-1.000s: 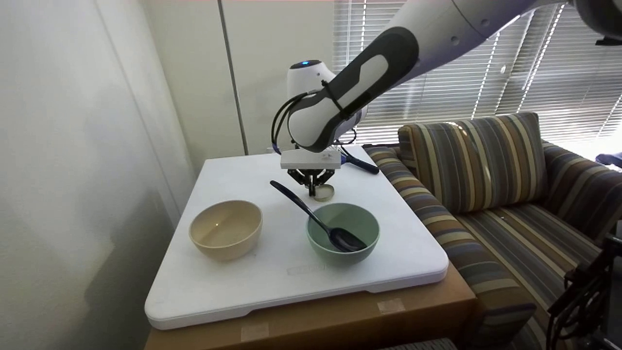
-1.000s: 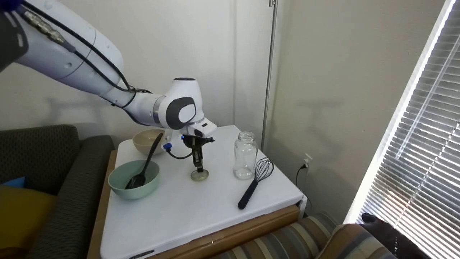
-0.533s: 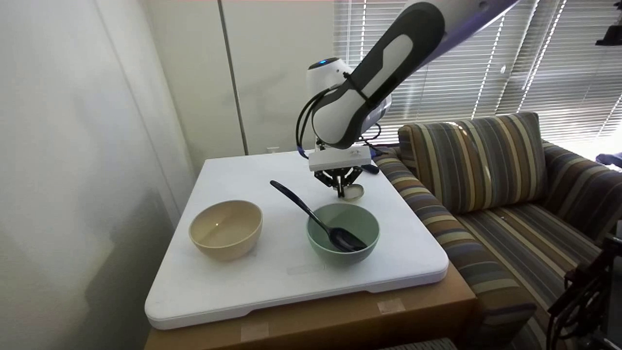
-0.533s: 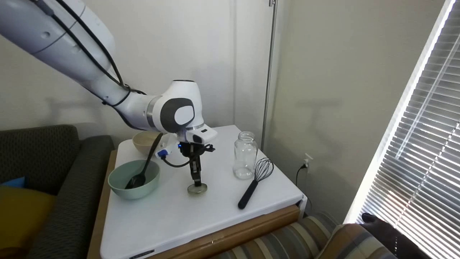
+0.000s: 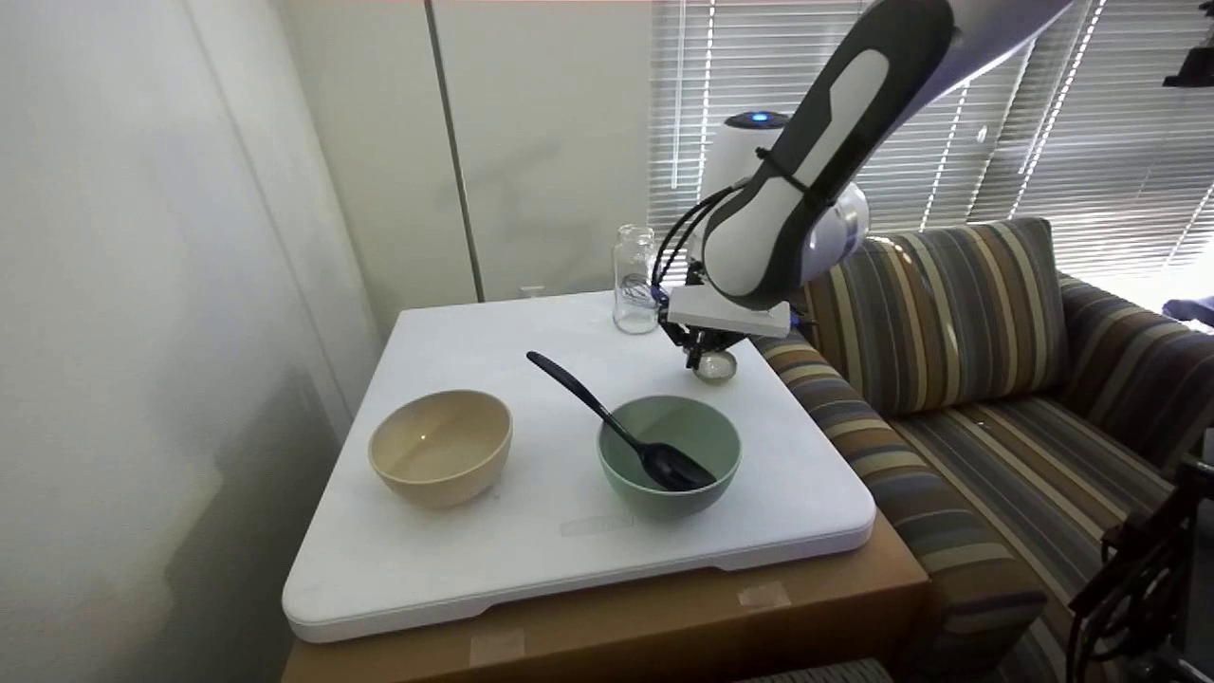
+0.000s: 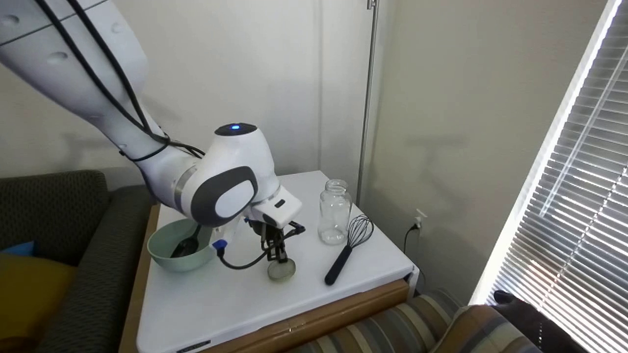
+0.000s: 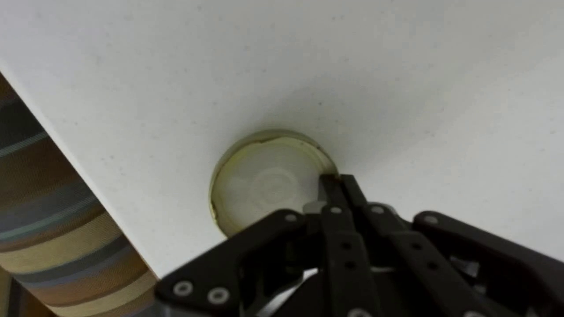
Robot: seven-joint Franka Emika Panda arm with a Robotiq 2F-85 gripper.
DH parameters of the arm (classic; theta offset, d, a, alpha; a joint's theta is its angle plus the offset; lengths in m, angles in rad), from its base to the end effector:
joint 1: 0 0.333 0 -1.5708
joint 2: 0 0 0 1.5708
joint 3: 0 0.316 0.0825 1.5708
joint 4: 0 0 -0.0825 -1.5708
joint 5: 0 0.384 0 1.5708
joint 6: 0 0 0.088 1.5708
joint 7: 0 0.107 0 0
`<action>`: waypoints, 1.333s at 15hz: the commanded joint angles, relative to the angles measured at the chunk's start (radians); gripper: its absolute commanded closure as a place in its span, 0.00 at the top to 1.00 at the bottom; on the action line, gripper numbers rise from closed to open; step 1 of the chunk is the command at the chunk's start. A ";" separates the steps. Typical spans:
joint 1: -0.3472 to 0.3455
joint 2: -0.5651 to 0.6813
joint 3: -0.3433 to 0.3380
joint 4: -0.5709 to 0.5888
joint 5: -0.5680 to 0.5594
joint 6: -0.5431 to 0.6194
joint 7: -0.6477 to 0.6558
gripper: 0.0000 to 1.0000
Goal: Move the lid to the right
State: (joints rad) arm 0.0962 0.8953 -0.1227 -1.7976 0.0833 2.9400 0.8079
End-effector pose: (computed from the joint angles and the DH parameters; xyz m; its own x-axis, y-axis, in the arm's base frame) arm 0.6518 -0.0174 0.0778 0.6277 -0.7474 0.2177 -0.7372 -0.6606 -0.1424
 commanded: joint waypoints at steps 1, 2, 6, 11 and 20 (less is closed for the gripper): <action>-0.183 -0.122 0.174 -0.243 0.121 0.213 -0.187 0.01; -0.249 -0.146 0.243 -0.300 0.152 0.256 -0.240 0.01; -0.465 -0.174 0.476 -0.406 0.216 0.316 -0.375 0.01; -0.534 -0.167 0.550 -0.411 0.240 0.355 -0.376 0.01; -0.146 -0.109 0.216 -0.277 0.297 0.194 -0.332 0.01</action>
State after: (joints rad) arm -0.1782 0.7553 0.1895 -2.1461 0.3489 3.2051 0.4679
